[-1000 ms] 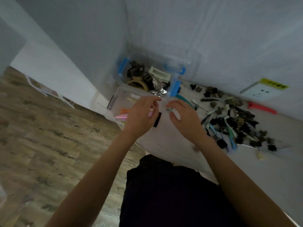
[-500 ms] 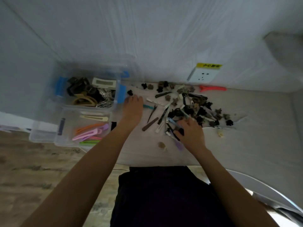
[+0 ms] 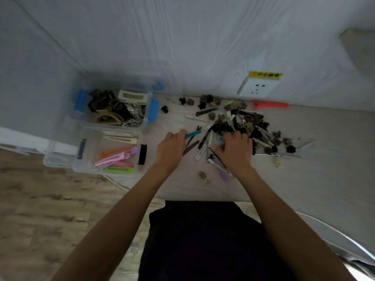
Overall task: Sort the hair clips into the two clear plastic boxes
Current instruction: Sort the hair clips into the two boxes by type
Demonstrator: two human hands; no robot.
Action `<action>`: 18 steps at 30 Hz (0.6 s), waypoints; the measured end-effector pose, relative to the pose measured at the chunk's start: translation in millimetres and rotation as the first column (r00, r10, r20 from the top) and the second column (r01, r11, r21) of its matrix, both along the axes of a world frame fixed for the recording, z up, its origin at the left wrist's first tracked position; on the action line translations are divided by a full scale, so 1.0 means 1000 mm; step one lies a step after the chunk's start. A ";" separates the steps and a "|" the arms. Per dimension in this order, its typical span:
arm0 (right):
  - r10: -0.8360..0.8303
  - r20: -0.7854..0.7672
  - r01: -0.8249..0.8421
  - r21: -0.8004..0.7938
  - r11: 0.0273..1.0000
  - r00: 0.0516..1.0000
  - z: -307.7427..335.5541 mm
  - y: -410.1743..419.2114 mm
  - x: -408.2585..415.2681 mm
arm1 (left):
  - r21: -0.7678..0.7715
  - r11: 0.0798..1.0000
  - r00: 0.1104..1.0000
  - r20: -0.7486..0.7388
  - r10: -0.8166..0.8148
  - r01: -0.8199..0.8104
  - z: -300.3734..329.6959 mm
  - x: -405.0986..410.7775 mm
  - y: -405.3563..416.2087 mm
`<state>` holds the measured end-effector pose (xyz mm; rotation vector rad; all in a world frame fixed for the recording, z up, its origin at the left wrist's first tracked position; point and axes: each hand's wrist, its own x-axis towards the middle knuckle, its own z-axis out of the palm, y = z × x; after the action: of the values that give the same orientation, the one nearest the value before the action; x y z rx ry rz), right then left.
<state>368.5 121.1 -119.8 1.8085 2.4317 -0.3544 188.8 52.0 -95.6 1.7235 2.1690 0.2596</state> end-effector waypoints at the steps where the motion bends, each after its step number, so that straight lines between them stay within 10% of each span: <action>1: 0.015 0.021 -0.016 0.019 1.000 1.000 0.000 -0.001 -0.003 | -0.009 1.000 1.000 0.000 -0.007 0.007 -0.001 0.004 -0.003; 10: 0.053 -0.522 -0.062 0.001 0.998 0.851 0.025 -0.008 0.009 | -0.057 0.992 0.987 0.110 0.116 -0.110 -0.015 0.014 -0.012; 18: 0.196 -0.153 -0.193 0.034 0.981 0.969 -0.012 -0.064 0.014 | -0.138 0.986 0.988 0.106 0.113 -0.098 -0.029 0.007 -0.008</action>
<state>382.8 57.2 -131.7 1.5843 2.6981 -0.4726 196.2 44.3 -124.9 1.4878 2.1472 0.2291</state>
